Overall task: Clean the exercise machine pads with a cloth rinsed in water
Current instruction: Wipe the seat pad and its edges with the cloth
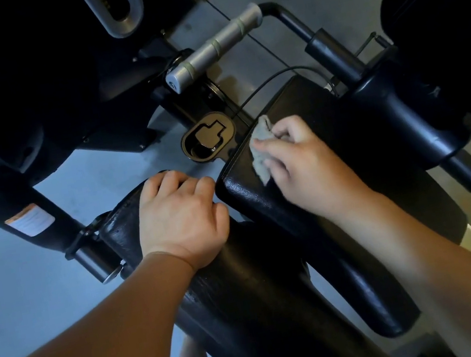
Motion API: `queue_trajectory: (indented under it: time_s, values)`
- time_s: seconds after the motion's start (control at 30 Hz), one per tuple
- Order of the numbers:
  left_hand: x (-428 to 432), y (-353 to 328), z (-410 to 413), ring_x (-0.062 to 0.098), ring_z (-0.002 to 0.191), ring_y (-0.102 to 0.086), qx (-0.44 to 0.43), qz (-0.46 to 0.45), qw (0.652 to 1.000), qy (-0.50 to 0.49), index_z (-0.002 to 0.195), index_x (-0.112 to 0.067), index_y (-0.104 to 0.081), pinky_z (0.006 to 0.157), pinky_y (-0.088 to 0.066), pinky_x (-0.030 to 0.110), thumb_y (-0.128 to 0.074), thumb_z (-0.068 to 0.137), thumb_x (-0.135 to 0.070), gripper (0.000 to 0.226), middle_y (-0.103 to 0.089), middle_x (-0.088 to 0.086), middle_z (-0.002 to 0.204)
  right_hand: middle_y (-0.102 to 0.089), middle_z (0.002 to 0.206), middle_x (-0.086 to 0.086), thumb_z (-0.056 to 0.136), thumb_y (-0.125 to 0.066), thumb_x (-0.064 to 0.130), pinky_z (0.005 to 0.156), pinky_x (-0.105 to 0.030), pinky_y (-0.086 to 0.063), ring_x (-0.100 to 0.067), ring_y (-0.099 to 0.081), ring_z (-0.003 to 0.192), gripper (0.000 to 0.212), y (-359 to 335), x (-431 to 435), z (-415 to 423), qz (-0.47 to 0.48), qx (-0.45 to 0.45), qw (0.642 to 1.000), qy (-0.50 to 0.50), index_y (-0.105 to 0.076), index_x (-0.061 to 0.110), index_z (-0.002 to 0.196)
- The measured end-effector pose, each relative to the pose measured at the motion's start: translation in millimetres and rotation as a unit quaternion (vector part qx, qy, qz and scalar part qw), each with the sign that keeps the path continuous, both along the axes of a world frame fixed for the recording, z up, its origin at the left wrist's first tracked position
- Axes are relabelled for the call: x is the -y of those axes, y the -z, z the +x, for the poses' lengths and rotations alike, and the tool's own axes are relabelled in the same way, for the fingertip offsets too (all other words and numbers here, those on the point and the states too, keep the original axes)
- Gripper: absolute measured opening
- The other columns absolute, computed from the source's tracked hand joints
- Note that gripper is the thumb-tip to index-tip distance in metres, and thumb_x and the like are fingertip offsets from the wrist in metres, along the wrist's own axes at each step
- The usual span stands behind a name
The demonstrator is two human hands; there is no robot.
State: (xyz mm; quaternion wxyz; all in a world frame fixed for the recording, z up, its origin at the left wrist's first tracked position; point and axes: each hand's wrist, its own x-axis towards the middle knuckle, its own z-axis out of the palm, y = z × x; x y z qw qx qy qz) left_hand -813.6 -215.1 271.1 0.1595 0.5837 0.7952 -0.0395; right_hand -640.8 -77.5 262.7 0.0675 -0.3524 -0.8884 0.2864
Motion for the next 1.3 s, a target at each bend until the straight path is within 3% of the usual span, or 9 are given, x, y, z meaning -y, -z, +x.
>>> queue_trajectory:
  time_s: [0.1,0.23,0.33,0.47,0.57,0.73,0.93,1.13,1.3]
  values:
    - [0.9,1.2,-0.3,0.027,0.097,-0.056,0.001,0.009,1.0,-0.001,0.095,-0.018,-0.07,0.099,-0.038,0.045,-0.036,0.086,-0.04,0.042,-0.071,-0.001,0.085,-0.053,0.122,-0.016,0.095,-0.058,0.004,0.092,-0.044,-0.056,-0.031,-0.059,0.104,0.04,11.7,-23.3,-10.2,0.039,-0.02,0.997,0.065,-0.06,0.006,0.135]
    - [0.5,1.4,0.4,0.026,0.098,-0.056,-0.002,0.01,1.0,-0.003,0.097,-0.019,-0.071,0.098,-0.037,0.044,-0.035,0.085,-0.041,0.043,-0.07,-0.003,0.083,-0.051,0.133,-0.019,0.098,-0.055,0.013,0.097,-0.028,-0.044,-0.027,-0.057,0.111,0.051,21.1,-50.2,-26.5,0.041,0.041,0.981,0.183,-0.048,0.006,0.147]
    - [0.7,0.9,0.8,0.026,0.098,-0.056,0.002,0.012,1.0,-0.001,0.096,-0.019,-0.071,0.098,-0.037,0.045,-0.035,0.085,-0.04,0.043,-0.07,-0.003,0.083,-0.053,0.12,-0.017,0.089,-0.053,0.015,0.094,-0.034,-0.052,-0.035,-0.06,0.103,0.042,15.0,-25.2,-27.1,0.046,0.032,0.992,0.117,-0.064,0.003,0.128]
    - [-0.1,0.5,1.0,0.026,0.099,-0.056,-0.004,0.002,1.0,-0.001,0.097,-0.019,-0.071,0.099,-0.035,0.043,-0.037,0.085,-0.041,0.042,-0.07,-0.003,0.085,-0.052,0.122,-0.01,0.091,-0.058,0.009,0.093,-0.036,-0.055,-0.028,-0.054,0.11,0.042,9.6,3.5,-18.2,0.037,0.018,0.998,0.04,-0.063,0.007,0.132]
    - [0.1,1.1,0.7,0.025,0.099,-0.055,-0.007,-0.001,1.0,0.0,0.097,-0.02,-0.071,0.099,-0.035,0.043,-0.037,0.085,-0.041,0.042,-0.07,-0.003,0.086,-0.051,0.115,-0.013,0.088,-0.051,0.009,0.084,-0.044,-0.053,-0.032,-0.049,0.104,0.042,20.9,-27.9,-25.2,0.069,0.047,0.993,0.082,-0.065,0.007,0.127]
    - [0.5,2.0,-0.5,0.024,0.101,-0.055,-0.007,-0.008,1.0,-0.001,0.096,-0.021,-0.07,0.101,-0.034,0.042,-0.039,0.085,-0.042,0.039,-0.07,-0.005,0.087,-0.049,0.126,-0.014,0.089,-0.055,0.009,0.096,-0.039,-0.046,-0.035,-0.046,0.115,0.044,33.1,-57.0,-39.0,0.079,0.115,0.97,0.197,-0.059,0.009,0.133]
    - [-0.9,1.0,-0.4,0.025,0.101,-0.055,0.0,-0.004,1.0,-0.004,0.096,-0.021,-0.071,0.101,-0.035,0.043,-0.038,0.085,-0.042,0.041,-0.07,-0.004,0.087,-0.055,0.119,-0.017,0.085,-0.056,0.007,0.088,-0.045,-0.054,-0.037,-0.053,0.105,0.043,29.3,-30.0,-22.6,0.079,0.018,0.99,0.112,-0.065,0.006,0.127]
    - [-0.4,2.1,-1.1,0.024,0.101,-0.055,0.002,-0.003,1.0,-0.003,0.094,-0.021,-0.069,0.1,-0.035,0.043,-0.041,0.084,-0.041,0.036,-0.07,-0.004,0.087,-0.049,0.129,-0.01,0.09,-0.055,0.005,0.099,-0.039,-0.045,-0.034,-0.044,0.118,0.051,43.4,-81.9,-34.2,0.068,0.108,0.967,0.22,-0.058,0.016,0.139]
    - [-1.3,1.5,-0.9,0.025,0.102,-0.054,0.0,-0.001,1.0,-0.003,0.093,-0.02,-0.07,0.098,-0.034,0.042,-0.041,0.083,-0.041,0.037,-0.071,-0.004,0.088,-0.054,0.119,-0.015,0.083,-0.045,0.019,0.092,-0.04,-0.047,-0.035,-0.051,0.105,0.044,21.0,-25.9,-34.3,0.066,0.054,0.981,0.174,-0.064,0.007,0.121]
